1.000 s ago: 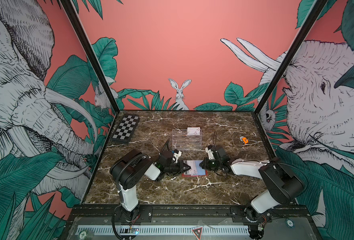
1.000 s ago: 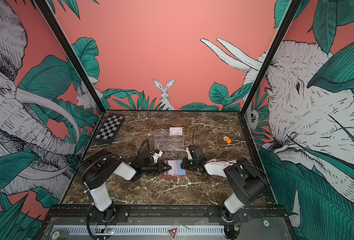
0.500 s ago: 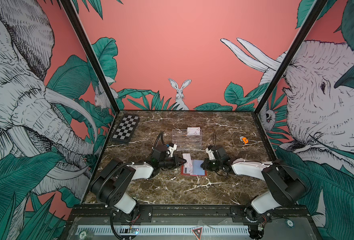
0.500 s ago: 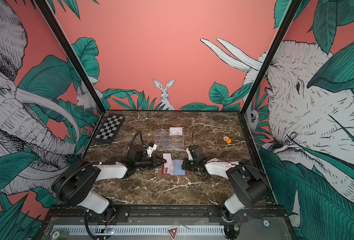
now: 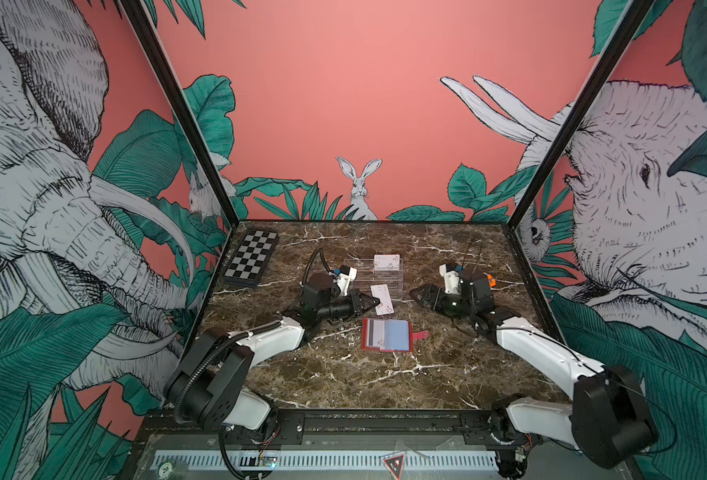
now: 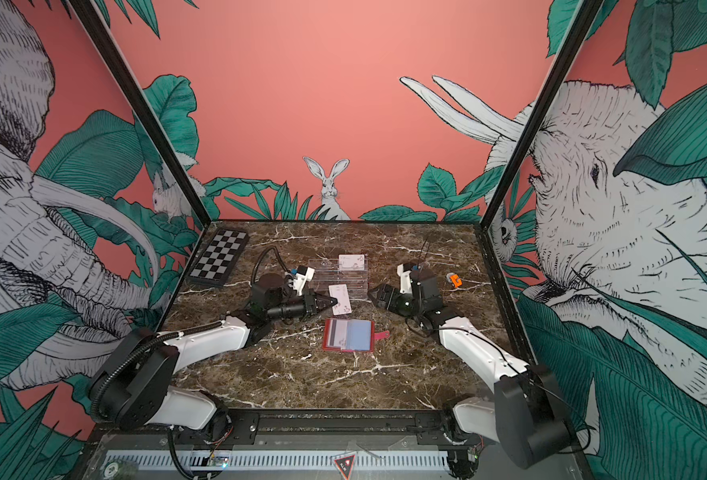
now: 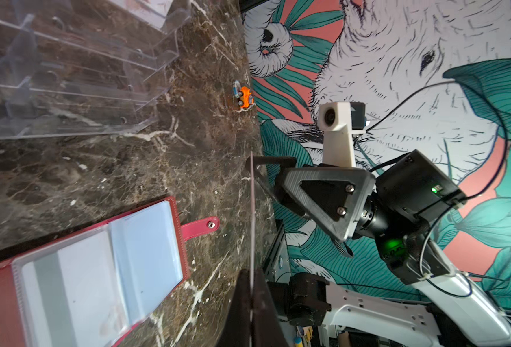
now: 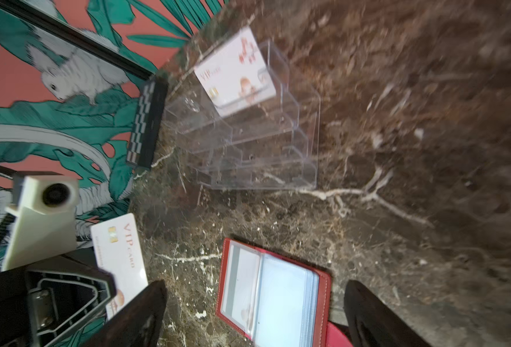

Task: Take the credit cards out of the card holder
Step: Place the credit card in the storage box.

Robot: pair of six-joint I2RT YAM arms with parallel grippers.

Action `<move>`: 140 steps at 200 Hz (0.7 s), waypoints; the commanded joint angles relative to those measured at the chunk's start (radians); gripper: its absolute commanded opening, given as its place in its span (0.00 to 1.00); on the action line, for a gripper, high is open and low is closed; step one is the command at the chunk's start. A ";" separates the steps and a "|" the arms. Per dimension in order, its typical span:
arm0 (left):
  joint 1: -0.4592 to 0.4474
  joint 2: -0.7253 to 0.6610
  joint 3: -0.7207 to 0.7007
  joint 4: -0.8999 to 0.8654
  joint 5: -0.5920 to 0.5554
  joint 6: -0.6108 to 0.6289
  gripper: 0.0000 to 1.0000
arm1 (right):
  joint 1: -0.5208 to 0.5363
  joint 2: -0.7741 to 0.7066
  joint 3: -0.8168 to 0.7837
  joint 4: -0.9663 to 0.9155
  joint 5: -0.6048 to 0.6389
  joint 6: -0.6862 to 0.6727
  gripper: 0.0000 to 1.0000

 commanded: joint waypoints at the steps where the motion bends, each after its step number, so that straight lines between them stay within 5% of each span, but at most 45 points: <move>1: 0.004 -0.005 0.037 0.114 0.030 -0.111 0.00 | -0.052 -0.038 0.000 0.102 -0.124 0.067 0.94; 79: -0.002 0.041 0.077 0.323 0.046 -0.314 0.00 | -0.113 -0.043 -0.026 0.289 -0.251 0.232 0.94; 140: -0.038 0.057 0.127 0.266 0.048 -0.285 0.00 | -0.085 -0.012 -0.012 0.384 -0.331 0.270 0.85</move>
